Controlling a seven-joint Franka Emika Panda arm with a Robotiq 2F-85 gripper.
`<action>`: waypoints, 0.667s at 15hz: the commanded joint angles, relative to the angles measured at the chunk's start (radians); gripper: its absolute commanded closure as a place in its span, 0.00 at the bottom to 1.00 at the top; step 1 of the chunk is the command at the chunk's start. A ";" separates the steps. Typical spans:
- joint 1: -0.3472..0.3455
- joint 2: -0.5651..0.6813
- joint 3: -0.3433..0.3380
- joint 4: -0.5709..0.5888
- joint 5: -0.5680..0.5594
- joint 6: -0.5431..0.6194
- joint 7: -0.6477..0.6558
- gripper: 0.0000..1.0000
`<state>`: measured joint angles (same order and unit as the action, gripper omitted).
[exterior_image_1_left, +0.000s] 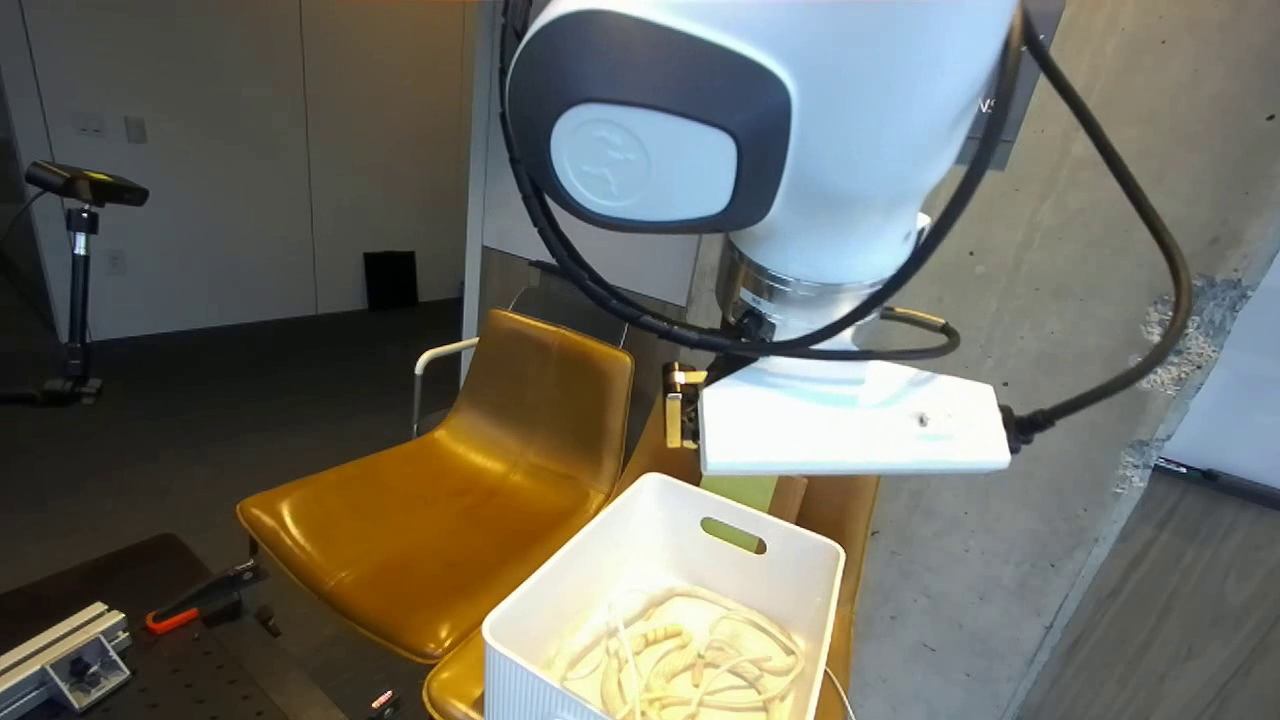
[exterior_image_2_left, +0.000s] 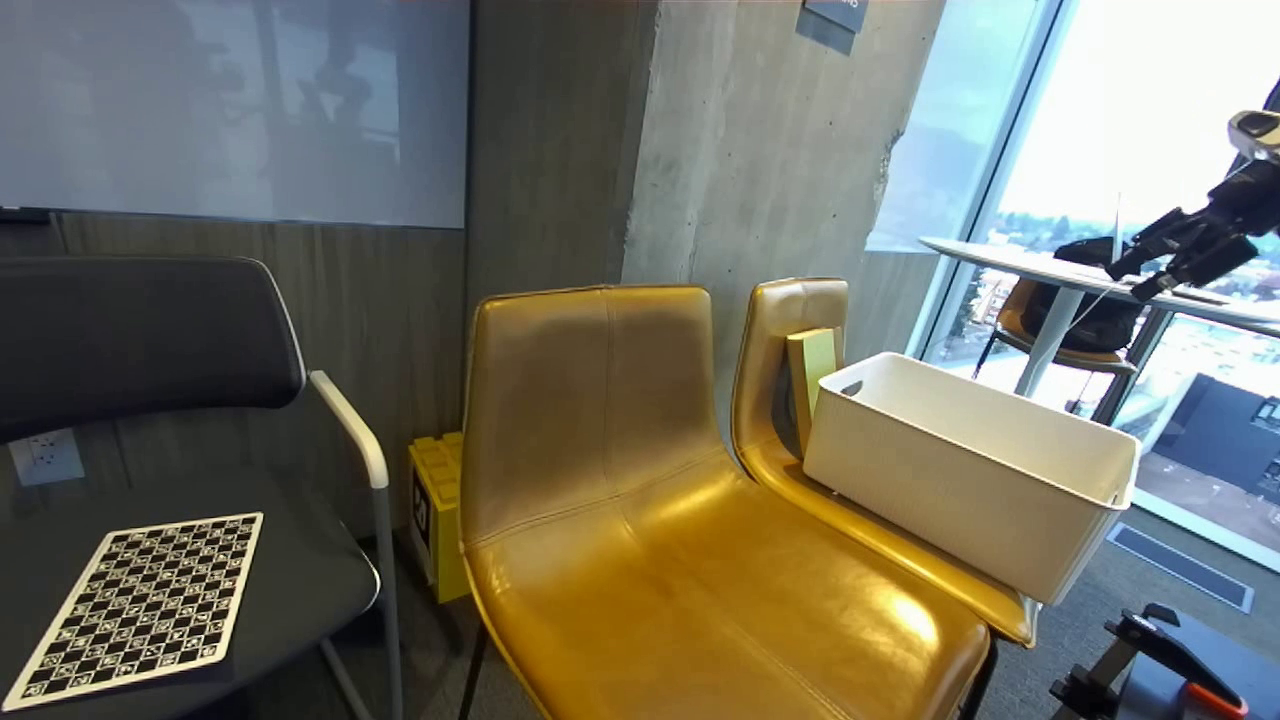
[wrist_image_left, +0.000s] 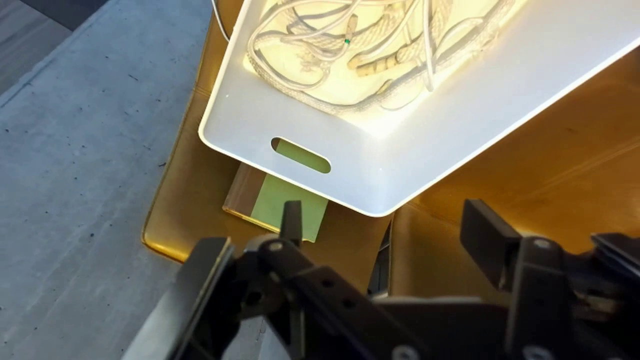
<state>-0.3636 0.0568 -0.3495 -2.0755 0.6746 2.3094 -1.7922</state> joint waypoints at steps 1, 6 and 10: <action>-0.066 0.035 -0.037 0.046 0.030 -0.124 -0.045 0.00; -0.071 0.030 -0.032 0.026 0.006 -0.096 -0.029 0.00; -0.069 0.030 -0.029 0.028 0.006 -0.096 -0.029 0.00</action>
<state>-0.4271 0.0867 -0.3835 -2.0498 0.6828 2.2151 -1.8234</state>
